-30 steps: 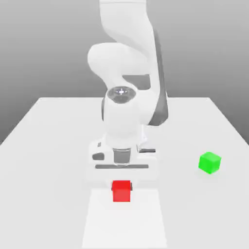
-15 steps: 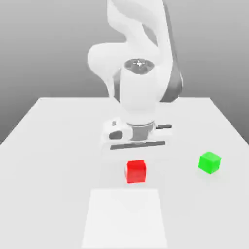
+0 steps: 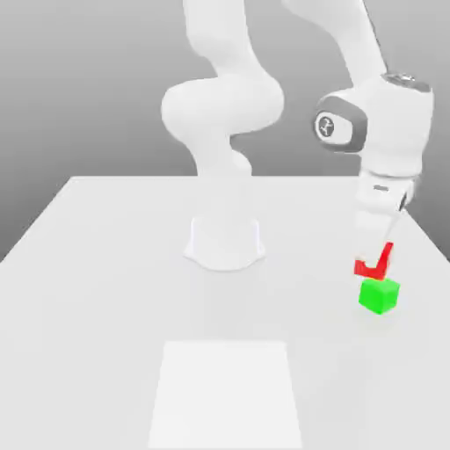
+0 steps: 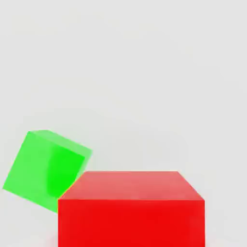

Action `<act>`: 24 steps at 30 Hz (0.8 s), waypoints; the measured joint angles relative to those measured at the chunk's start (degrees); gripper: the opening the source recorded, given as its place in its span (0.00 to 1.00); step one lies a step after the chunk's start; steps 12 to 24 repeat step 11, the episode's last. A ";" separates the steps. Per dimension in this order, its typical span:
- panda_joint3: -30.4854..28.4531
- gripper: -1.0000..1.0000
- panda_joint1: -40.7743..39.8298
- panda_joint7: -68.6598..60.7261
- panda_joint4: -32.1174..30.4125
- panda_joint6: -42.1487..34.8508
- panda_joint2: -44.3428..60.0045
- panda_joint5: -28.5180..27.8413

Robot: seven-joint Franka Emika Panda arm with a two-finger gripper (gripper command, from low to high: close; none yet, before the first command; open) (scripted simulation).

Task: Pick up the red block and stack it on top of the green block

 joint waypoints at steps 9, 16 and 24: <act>0.20 1.00 -1.58 8.84 0.56 13.42 14.56 -13.54; 0.20 1.00 -1.56 8.84 0.56 13.42 14.56 -13.54; 0.20 1.00 -1.56 8.84 0.56 13.42 14.56 -13.54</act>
